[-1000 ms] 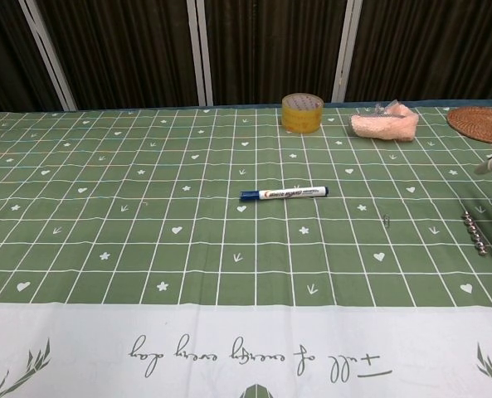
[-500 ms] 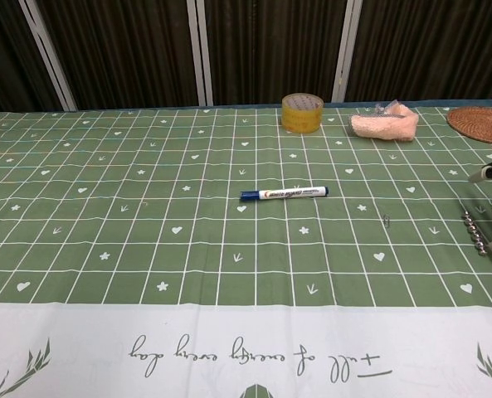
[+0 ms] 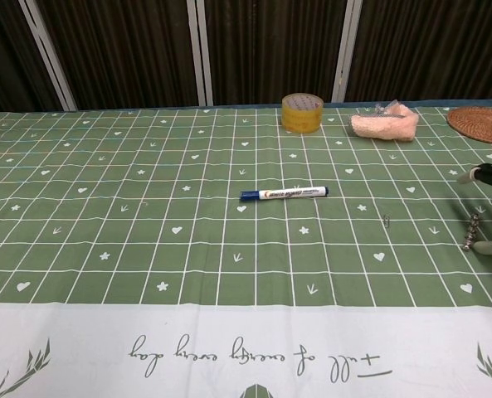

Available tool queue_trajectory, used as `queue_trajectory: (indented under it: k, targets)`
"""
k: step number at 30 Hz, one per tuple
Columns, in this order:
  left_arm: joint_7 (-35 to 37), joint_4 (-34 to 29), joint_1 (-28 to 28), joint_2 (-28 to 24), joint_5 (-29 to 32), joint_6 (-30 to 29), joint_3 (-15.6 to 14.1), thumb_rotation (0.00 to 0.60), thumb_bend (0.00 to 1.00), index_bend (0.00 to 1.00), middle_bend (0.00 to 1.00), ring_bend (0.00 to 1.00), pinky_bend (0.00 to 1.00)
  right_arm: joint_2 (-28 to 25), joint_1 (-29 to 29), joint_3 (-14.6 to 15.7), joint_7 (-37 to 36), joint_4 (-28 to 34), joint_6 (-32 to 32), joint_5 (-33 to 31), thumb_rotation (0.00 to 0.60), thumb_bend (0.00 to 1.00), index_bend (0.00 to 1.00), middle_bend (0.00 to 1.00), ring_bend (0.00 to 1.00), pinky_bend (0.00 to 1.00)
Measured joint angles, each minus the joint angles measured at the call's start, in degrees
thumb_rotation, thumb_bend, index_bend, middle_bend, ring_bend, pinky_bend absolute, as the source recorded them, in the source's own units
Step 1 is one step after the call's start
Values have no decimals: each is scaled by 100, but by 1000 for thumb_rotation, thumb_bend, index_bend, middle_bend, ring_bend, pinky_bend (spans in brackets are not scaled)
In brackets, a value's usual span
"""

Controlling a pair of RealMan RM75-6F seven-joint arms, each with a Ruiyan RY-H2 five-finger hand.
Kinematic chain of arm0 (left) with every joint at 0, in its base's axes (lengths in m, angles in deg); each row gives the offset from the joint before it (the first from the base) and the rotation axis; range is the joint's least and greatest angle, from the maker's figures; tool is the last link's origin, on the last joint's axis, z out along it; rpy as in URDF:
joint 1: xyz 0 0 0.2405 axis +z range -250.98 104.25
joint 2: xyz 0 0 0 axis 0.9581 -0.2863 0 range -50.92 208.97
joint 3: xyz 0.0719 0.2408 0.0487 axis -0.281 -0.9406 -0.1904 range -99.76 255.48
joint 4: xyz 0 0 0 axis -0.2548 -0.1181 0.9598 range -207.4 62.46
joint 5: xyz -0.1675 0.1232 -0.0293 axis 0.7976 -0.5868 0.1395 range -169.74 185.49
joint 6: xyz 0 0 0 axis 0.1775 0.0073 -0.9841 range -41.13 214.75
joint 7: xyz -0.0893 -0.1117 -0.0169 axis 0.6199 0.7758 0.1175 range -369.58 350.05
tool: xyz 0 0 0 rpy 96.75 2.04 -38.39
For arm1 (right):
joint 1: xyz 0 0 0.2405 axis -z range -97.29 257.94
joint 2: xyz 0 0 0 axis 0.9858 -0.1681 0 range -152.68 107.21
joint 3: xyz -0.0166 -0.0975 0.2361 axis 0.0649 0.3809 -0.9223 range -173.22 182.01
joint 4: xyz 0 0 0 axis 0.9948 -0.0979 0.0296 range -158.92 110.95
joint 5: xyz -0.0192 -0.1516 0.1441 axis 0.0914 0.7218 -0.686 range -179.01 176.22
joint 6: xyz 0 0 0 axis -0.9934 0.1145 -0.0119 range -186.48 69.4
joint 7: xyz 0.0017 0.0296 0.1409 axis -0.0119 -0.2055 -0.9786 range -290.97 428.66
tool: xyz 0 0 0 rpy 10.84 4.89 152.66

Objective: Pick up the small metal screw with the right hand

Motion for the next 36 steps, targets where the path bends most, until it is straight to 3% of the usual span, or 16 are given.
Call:
queue_trajectory:
  k: [36]
  targets:
    - [67,-27,-19,-29,85,93,6,600,38,0,0,0,0,447,-349,-288,103,-310,-43,-168,600,135,111,0,0,0]
